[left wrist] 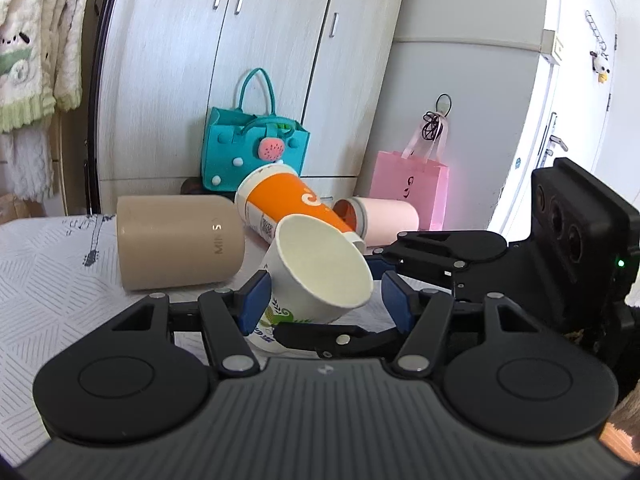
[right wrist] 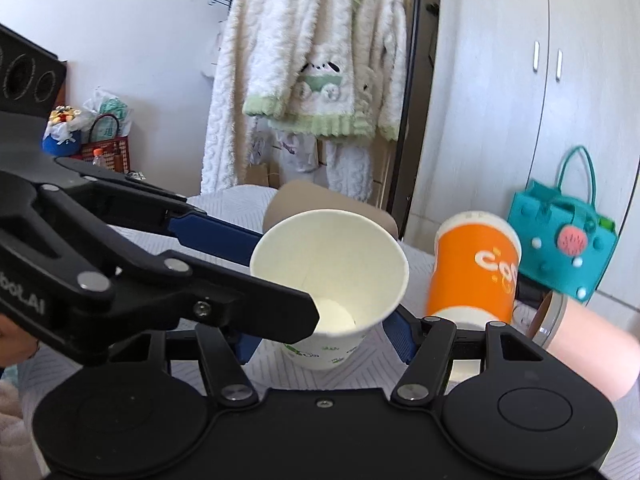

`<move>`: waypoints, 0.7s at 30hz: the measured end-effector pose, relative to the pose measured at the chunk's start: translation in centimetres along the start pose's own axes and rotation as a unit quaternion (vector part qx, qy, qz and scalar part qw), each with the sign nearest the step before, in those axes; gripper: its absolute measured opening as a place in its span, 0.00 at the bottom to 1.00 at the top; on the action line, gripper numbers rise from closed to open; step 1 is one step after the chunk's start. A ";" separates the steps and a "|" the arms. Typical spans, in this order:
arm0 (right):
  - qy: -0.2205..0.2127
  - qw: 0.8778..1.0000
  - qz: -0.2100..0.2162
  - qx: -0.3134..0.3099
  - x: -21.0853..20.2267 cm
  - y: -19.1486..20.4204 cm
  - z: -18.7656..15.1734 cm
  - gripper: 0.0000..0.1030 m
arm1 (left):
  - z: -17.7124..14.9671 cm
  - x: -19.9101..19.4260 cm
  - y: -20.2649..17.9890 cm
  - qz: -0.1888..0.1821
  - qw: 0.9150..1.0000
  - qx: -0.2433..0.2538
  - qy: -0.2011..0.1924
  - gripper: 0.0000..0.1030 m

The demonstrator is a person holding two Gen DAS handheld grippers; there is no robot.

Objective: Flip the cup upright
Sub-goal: 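Lower the upright paper cup onto the table and open the right gripper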

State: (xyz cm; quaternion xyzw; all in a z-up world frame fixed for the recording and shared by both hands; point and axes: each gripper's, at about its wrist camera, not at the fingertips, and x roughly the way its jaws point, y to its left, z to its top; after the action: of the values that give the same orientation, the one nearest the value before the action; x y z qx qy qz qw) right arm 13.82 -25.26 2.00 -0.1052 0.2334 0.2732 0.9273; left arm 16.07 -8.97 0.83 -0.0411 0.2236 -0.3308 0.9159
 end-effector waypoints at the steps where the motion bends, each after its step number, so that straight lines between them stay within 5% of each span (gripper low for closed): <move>1: 0.001 1.000 0.000 0.002 0.1 0.0 -0.2 0.66 | 0.0 0.2 0.2 0.001 1.000 -0.004 0.003 0.58; 8: 0.004 1.000 0.011 0.026 0.2 -0.4 0.0 0.66 | -0.5 0.3 1.4 -0.012 0.999 -0.030 0.008 0.59; 21: 0.045 0.998 0.032 -0.015 -0.2 0.1 0.7 0.66 | -0.4 0.2 3.4 -0.055 0.997 -0.046 0.042 0.75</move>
State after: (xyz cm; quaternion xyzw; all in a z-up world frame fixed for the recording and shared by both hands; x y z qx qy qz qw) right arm 13.91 -25.02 2.69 -0.1233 0.2741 0.3014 0.9049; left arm 18.04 -6.40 -0.37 -0.0811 0.2743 -0.3713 0.8833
